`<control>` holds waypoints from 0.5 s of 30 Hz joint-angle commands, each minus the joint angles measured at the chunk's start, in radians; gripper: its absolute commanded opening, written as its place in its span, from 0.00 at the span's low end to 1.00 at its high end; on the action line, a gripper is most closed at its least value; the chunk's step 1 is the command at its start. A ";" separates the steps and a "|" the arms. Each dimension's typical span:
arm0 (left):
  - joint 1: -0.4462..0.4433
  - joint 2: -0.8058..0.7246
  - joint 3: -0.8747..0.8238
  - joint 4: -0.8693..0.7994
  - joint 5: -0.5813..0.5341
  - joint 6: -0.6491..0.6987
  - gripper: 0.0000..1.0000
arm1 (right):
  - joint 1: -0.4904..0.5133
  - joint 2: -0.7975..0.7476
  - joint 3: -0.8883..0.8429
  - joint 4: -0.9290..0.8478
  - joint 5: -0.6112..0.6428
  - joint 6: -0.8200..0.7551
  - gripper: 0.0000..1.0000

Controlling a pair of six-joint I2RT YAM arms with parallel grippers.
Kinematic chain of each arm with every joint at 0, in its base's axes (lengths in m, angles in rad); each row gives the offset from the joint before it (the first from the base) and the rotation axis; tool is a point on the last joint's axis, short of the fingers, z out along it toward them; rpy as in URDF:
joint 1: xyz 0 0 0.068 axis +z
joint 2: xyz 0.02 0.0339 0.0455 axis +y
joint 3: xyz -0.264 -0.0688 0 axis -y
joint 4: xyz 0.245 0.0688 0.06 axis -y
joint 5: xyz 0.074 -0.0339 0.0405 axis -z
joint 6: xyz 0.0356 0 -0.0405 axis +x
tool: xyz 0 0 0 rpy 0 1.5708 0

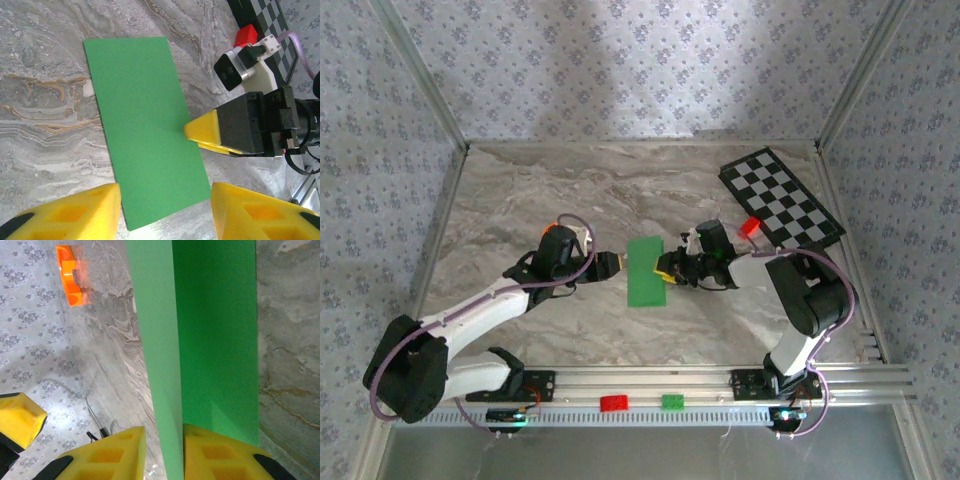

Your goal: Fold a paper plane with a square sheet of paper (pick it up from the middle)

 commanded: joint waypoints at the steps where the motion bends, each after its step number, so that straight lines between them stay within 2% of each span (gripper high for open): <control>1: -0.007 0.003 0.040 0.006 0.024 0.026 0.51 | 0.009 0.009 0.019 -0.029 -0.009 -0.022 0.27; 6: -0.009 0.012 0.035 0.019 0.037 0.027 0.51 | 0.019 0.005 0.029 -0.031 0.002 -0.015 0.18; 10: -0.035 0.041 0.067 -0.027 0.049 0.111 0.51 | 0.023 0.006 0.045 -0.059 0.012 -0.014 0.08; 12: -0.097 0.041 0.097 -0.083 -0.034 0.192 0.51 | 0.019 0.001 0.052 -0.088 0.018 -0.016 0.06; 15: -0.251 0.027 0.095 -0.093 -0.253 0.372 0.52 | 0.002 -0.010 0.057 -0.138 0.021 -0.025 0.05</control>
